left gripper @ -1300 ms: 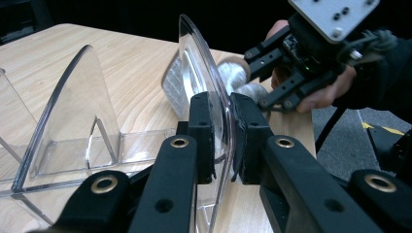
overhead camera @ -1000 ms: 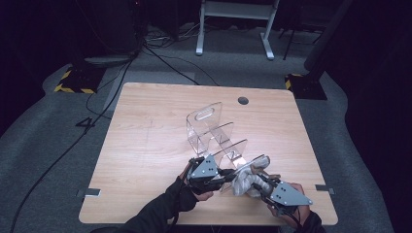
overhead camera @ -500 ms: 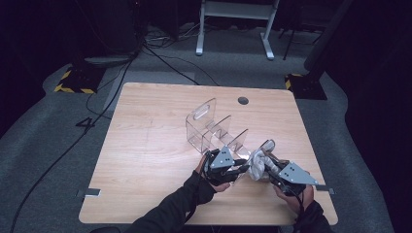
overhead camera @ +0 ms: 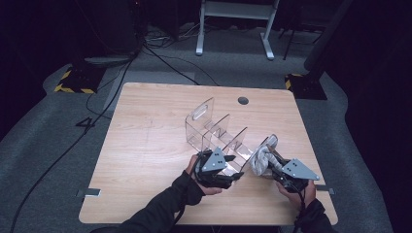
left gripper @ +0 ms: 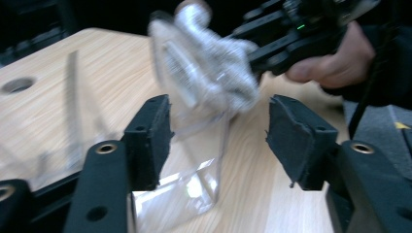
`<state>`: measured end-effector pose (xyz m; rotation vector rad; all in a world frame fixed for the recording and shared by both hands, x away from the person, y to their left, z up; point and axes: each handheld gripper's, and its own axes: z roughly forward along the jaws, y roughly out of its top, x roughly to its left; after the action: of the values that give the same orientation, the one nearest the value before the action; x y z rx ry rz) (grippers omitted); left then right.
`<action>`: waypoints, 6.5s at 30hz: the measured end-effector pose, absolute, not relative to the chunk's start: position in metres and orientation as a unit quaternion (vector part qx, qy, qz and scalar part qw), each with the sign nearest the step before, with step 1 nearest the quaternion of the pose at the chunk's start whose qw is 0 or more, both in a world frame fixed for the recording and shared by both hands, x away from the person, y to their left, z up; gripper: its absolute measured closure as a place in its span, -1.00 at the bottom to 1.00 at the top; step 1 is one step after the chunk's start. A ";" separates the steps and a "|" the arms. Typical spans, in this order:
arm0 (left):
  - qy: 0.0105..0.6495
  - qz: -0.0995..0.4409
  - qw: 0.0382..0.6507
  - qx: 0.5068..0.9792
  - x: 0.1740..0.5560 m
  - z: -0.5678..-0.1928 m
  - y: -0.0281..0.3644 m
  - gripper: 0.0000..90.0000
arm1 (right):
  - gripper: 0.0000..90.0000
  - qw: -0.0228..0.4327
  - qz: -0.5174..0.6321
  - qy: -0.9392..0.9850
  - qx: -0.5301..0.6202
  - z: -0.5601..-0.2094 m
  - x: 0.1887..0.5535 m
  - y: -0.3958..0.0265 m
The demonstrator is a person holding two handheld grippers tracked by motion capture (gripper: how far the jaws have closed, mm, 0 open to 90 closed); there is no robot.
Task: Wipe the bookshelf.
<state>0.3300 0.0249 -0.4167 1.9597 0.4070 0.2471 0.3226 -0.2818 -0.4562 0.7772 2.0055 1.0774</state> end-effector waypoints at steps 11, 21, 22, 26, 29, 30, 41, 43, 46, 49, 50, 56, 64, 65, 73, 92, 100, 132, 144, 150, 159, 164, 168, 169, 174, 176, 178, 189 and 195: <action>0.279 0.196 0.500 0.796 0.357 -0.410 0.106 -0.39 | 0.60 0.366 0.455 0.765 0.271 -0.436 0.302 -0.280; 0.368 0.236 0.468 0.768 0.411 -0.402 0.134 -0.53 | 0.59 0.363 0.465 0.762 0.269 -0.426 0.300 -0.279; 0.375 0.238 0.468 0.765 0.416 -0.402 0.134 -0.53 | 0.59 0.357 0.467 0.763 0.268 -0.427 0.300 -0.279; 0.388 0.224 0.469 0.761 0.441 -0.406 0.128 -0.43 | 0.59 0.346 0.476 0.766 0.259 -0.426 0.296 -0.278; 0.402 0.228 0.463 0.756 0.454 -0.408 0.123 -0.34 | 0.59 0.346 0.477 0.769 0.248 -0.425 0.294 -0.277; 0.404 0.229 0.461 0.756 0.458 -0.408 0.122 -0.29 | 0.59 0.337 0.482 0.771 0.243 -0.425 0.293 -0.278; 0.408 0.212 0.453 0.764 0.479 -0.415 0.107 0.23 | 0.57 0.329 0.472 0.782 0.240 -0.431 0.290 -0.276; 0.403 0.210 0.446 0.771 0.480 -0.416 0.103 0.35 | 0.56 0.327 0.475 0.782 0.236 -0.429 0.289 -0.275; 0.398 0.203 0.446 0.776 0.480 -0.418 0.098 0.56 | 0.56 0.328 0.476 0.782 0.233 -0.429 0.287 -0.272; 0.392 0.208 0.445 0.778 0.476 -0.419 0.095 0.72 | 0.56 0.328 0.475 0.781 0.239 -0.432 0.289 -0.271; 0.392 0.209 0.444 0.778 0.474 -0.419 0.096 0.72 | 0.56 0.327 0.473 0.781 0.242 -0.433 0.291 -0.271; 0.387 0.211 0.442 0.781 0.470 -0.420 0.102 0.85 | 0.56 0.333 0.459 0.783 0.256 -0.438 0.297 -0.273; 0.372 0.218 0.439 0.788 0.446 -0.420 0.118 0.86 | 0.57 0.334 0.462 0.771 0.284 -0.442 0.318 -0.270; 0.373 0.219 0.439 0.787 0.443 -0.420 0.120 0.86 | 0.57 0.334 0.460 0.771 0.287 -0.442 0.323 -0.269; 0.376 0.223 0.449 0.780 0.409 -0.423 0.131 0.69 | 0.58 0.332 0.451 0.763 0.324 -0.442 0.353 -0.278; 0.386 0.226 0.465 0.764 0.359 -0.428 0.140 0.59 | 0.57 0.202 0.369 0.863 0.279 -0.487 0.328 -0.260; 0.386 0.224 0.471 0.761 0.349 -0.429 0.141 0.53 | 0.58 0.221 0.470 0.809 0.276 -0.440 0.295 -0.288; 0.383 0.182 0.494 0.759 0.302 -0.433 0.133 -0.16 | 0.47 0.310 0.447 0.787 0.290 -0.448 0.284 -0.268; 0.349 0.208 0.507 0.760 0.297 -0.402 0.143 -0.54 | 0.43 0.305 0.446 0.791 0.289 -0.447 0.287 -0.265; 0.323 0.209 0.486 0.785 0.291 -0.418 0.154 -0.57 | 0.42 0.304 0.443 0.793 0.289 -0.447 0.288 -0.265; 0.290 0.194 0.497 0.795 0.283 -0.424 0.175 -0.60 | 0.42 0.304 0.434 0.797 0.291 -0.448 0.292 -0.264; 0.271 0.176 0.452 0.831 0.279 -0.440 0.170 -0.61 | 0.41 0.301 0.434 0.798 0.291 -0.449 0.293 -0.264; 0.262 0.153 0.416 0.857 0.285 -0.459 0.159 -0.63 | 0.39 0.300 0.432 0.799 0.292 -0.449 0.294 -0.263; 0.265 0.153 0.410 0.859 0.288 -0.464 0.156 -0.63 | 0.39 0.300 0.432 0.799 0.292 -0.449 0.294 -0.263; 0.257 0.134 0.399 0.870 0.299 -0.474 0.145 -0.64 | 0.38 0.301 0.432 0.798 0.293 -0.448 0.295 -0.261; 0.261 0.137 0.397 0.869 0.301 -0.475 0.143 -0.71 | 0.39 0.301 0.431 0.799 0.292 -0.447 0.295 -0.260; 0.271 0.132 0.401 0.865 0.308 -0.478 0.144 -0.72 | 0.39 0.302 0.430 0.799 0.292 -0.446 0.294 -0.259; 0.295 0.136 0.387 0.863 0.319 -0.484 0.141 -0.60 | 0.46 0.316 0.410 0.809 0.278 -0.440 0.288 -0.246; 0.308 0.137 0.387 0.858 0.323 -0.486 0.141 -0.52 | 0.52 0.319 0.404 0.814 0.268 -0.436 0.281 -0.243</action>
<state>0.3229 0.1405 -0.4855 2.1849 0.7829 0.3492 0.2808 -0.2434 -0.4360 0.7061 2.1410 1.0636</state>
